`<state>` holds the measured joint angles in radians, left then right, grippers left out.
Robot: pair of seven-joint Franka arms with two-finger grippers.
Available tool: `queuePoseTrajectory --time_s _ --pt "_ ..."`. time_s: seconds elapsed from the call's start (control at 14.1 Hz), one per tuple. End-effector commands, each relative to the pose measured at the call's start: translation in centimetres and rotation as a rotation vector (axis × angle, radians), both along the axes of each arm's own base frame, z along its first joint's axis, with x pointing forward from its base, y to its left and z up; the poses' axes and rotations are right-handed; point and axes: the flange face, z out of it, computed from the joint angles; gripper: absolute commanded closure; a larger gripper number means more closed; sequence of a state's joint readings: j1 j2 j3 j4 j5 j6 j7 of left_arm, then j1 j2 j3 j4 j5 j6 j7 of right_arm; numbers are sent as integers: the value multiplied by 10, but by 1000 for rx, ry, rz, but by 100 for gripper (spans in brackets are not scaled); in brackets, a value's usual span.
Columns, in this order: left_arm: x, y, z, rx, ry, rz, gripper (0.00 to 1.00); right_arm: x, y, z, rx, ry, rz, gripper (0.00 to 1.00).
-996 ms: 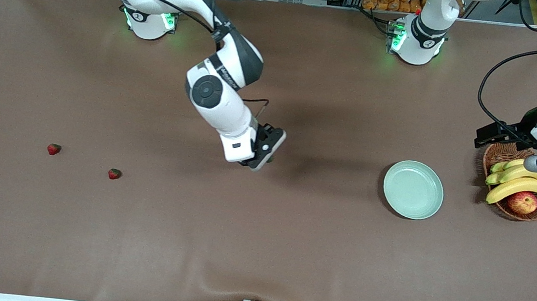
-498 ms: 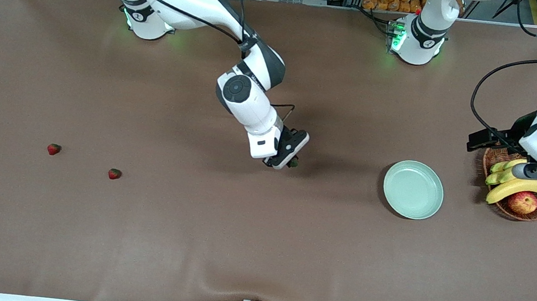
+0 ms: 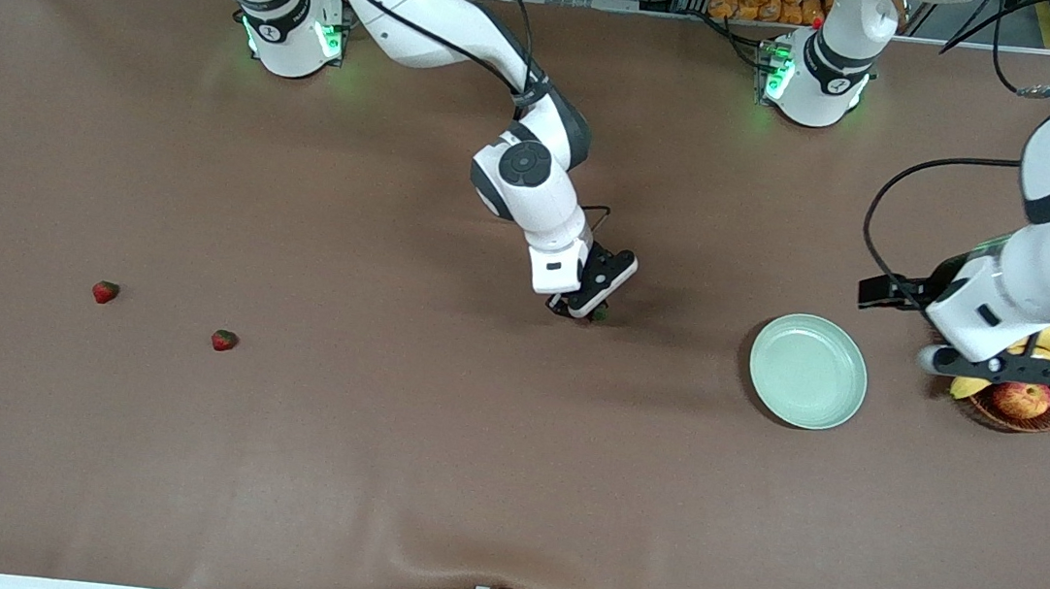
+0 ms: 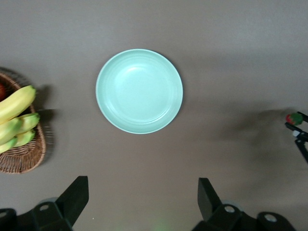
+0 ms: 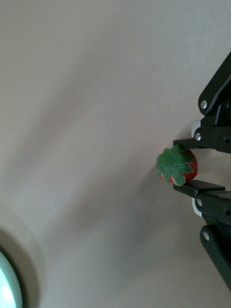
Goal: Collect all strawberries into plate
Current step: 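Set the strawberry mid-table with the right gripper while the left gripper approaches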
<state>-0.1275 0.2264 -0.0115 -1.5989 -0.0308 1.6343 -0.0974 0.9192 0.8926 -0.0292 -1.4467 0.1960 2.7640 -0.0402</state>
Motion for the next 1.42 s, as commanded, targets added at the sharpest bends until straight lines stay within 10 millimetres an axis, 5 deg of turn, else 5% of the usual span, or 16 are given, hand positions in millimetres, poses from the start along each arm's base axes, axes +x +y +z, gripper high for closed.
queuePoseTrajectory --time_s 0.0,0.07,0.14,0.43,0.71,0.92,1.35 --pt "6 -23 -11 -24 -6 -25 0 3 11 -9 1 -20 -22 54" --pt "7 -29 -16 -30 -4 -28 0 3 11 -10 -4 -24 -20 21" --pt "9 -32 -21 -45 -1 -25 0 4 11 -7 -5 -29 -20 0" --pt "19 -37 -44 -90 8 -4 0 24 -6 28 -10 -65 -33 0" --pt "28 -68 -75 -162 1 4 0 35 -56 77 -37 -73 -90 0" --pt "25 -126 -93 -162 -37 24 0 37 -129 104 -95 -60 -96 0" --pt "19 -211 -123 -150 -75 63 0 108 -300 169 -225 83 -46 0"
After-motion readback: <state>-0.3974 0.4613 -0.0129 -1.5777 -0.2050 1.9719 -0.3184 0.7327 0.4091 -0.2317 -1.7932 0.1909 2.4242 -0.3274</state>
